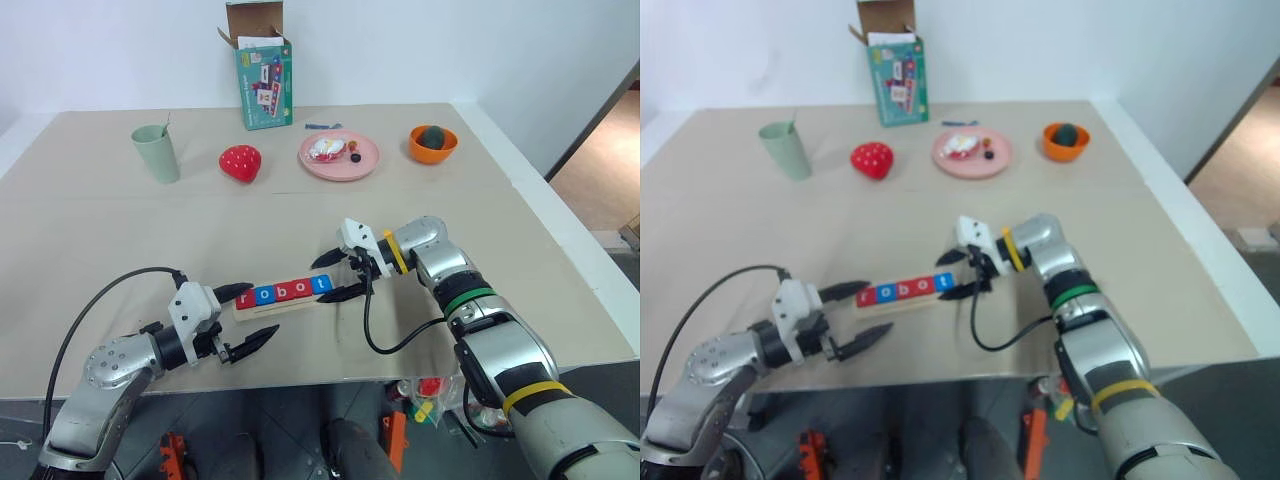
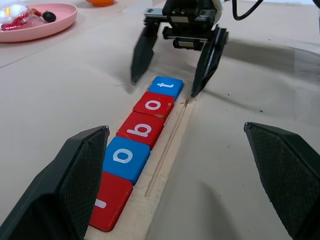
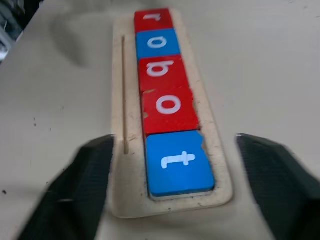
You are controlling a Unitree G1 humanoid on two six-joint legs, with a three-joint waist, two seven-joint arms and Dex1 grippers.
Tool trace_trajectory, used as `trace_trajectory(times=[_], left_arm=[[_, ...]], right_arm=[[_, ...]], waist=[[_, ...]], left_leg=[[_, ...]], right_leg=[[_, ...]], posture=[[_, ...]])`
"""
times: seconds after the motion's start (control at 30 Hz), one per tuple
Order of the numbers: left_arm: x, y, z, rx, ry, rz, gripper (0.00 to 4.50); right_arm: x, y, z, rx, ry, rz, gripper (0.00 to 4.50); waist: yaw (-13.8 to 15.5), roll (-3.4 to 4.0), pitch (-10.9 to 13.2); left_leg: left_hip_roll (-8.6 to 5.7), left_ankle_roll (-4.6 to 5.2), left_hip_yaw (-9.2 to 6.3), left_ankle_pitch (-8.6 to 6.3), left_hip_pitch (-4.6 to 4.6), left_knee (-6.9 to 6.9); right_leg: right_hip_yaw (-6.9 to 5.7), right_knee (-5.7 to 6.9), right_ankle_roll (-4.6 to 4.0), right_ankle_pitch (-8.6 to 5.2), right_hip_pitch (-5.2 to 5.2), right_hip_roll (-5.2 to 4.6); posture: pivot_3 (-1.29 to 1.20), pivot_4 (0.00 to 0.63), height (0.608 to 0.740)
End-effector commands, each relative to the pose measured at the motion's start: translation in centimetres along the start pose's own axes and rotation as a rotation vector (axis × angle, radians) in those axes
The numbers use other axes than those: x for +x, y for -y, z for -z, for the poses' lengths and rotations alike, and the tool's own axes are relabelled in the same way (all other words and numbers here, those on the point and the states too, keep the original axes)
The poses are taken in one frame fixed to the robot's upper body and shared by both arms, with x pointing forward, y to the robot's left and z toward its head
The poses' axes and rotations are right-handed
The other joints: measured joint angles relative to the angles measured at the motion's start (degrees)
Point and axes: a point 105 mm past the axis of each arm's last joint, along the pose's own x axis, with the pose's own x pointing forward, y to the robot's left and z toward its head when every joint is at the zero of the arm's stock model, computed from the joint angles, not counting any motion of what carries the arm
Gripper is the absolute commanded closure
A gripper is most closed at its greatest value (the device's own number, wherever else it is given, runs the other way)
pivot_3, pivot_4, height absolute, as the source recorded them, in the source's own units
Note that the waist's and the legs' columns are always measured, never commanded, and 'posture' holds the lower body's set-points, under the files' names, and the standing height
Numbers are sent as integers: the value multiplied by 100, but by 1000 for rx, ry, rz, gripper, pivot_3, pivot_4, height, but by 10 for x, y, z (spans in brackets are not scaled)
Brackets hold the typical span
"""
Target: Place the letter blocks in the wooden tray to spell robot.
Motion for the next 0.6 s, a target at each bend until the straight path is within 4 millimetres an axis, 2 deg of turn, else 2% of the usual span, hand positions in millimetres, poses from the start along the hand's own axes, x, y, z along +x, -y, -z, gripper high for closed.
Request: trace_trajectory(times=[0.03,0.13,0.23,0.33,0.37,0.5,0.6], left_arm=[[2,1,-8,37,13,17,0],[1,-2,-8,29,22,-3,0],[-5,-22,-15,-27,72,-137,0],[-17,-47,-17,-39,91,-294,0],[-21,-53,-18,-45,95,-333,0],[-45,-88,-10,-65,59,-587,0],[-55,-95,-3,-82,49,-676,0]], right_arm=[[-10,7,-22,-46,57,24,56],[-17,13,-35,-9,134,68,56],[-34,23,-51,64,251,158,56],[-60,32,-52,107,340,328,56],[-65,33,-51,102,351,372,56],[-82,26,-25,72,353,630,56],[-90,20,-9,58,333,837,56]], waist=[[-1,0,0],[-1,1,0],[0,1,0],[4,0,0],[5,0,0],[34,-10,-7],[35,-8,-5]], left_leg=[[0,0,-1,0,0,0],[1,0,-1,0,0,-1],[1,0,-2,0,-1,0],[1,0,-5,0,-2,0],[0,0,-7,0,-6,1],[-4,-1,-18,-1,-10,-5],[-8,-4,-13,-3,-17,-9]], right_leg=[[-1,0,0,0,-1,1],[-1,0,0,0,-1,1],[-1,0,0,0,-1,1],[-3,0,0,0,0,-1],[-6,1,0,0,-2,-2],[-16,-5,6,-6,3,-6],[-10,-4,6,-8,-6,-13]], posture=[[0,150,740],[0,150,740],[0,150,740],[0,150,740],[0,150,740],[0,150,740],[0,150,740]])
